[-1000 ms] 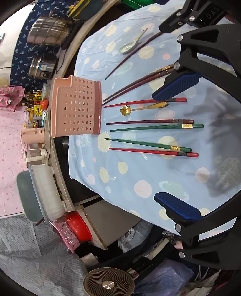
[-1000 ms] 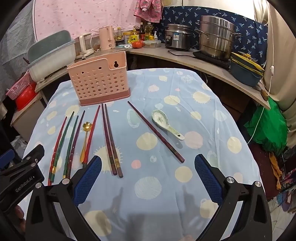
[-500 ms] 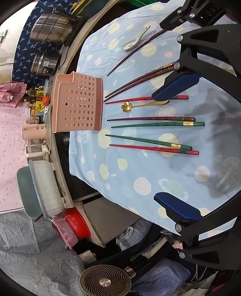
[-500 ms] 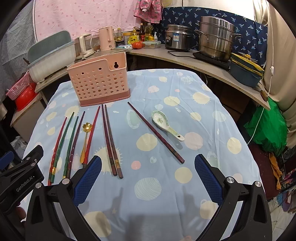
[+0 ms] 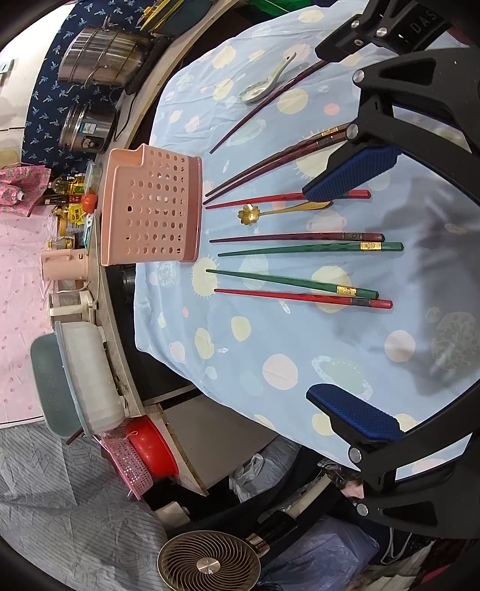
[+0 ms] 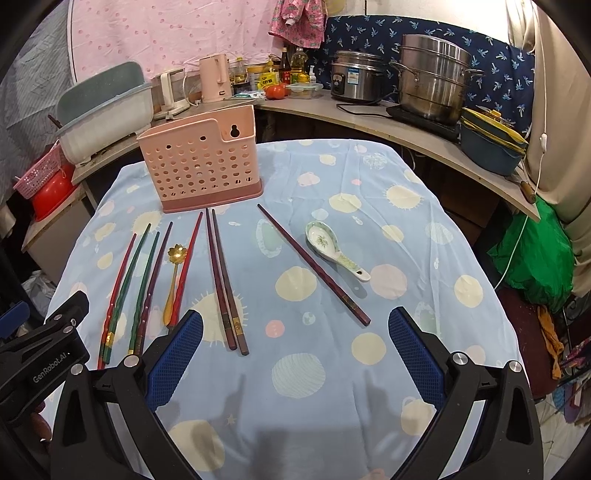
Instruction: Organize utensils
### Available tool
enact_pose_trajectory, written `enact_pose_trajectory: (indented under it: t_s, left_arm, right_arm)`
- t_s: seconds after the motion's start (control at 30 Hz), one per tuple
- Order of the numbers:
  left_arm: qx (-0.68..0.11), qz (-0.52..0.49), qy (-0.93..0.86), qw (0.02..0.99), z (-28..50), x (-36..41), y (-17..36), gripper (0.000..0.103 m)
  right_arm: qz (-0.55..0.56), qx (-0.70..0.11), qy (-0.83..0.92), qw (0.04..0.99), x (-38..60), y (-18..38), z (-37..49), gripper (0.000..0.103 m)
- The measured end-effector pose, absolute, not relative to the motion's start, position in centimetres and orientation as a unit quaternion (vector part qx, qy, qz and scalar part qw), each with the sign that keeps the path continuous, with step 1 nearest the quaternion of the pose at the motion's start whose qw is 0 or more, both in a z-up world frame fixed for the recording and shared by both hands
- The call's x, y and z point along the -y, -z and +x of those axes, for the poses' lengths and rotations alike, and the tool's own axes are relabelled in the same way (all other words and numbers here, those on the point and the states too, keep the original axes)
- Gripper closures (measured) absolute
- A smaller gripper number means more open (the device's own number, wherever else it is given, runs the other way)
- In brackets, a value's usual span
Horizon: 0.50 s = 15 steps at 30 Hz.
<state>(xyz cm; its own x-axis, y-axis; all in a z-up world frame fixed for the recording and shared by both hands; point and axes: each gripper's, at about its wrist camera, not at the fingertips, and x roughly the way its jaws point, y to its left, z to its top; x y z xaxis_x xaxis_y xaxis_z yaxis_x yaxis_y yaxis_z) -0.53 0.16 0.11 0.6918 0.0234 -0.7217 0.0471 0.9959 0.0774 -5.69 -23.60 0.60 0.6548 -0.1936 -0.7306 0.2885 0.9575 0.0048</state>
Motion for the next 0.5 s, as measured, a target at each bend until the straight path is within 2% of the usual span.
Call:
enact_pose_trajectory:
  t_s: [0.5]
  left_arm:
    - [-0.386,0.047,0.006,0.921,-1.05,-0.01,-0.27,0.009]
  right_arm:
    - [0.061,-0.388,0.133,0.91,23.36,-0.92,-6.11,0.007]
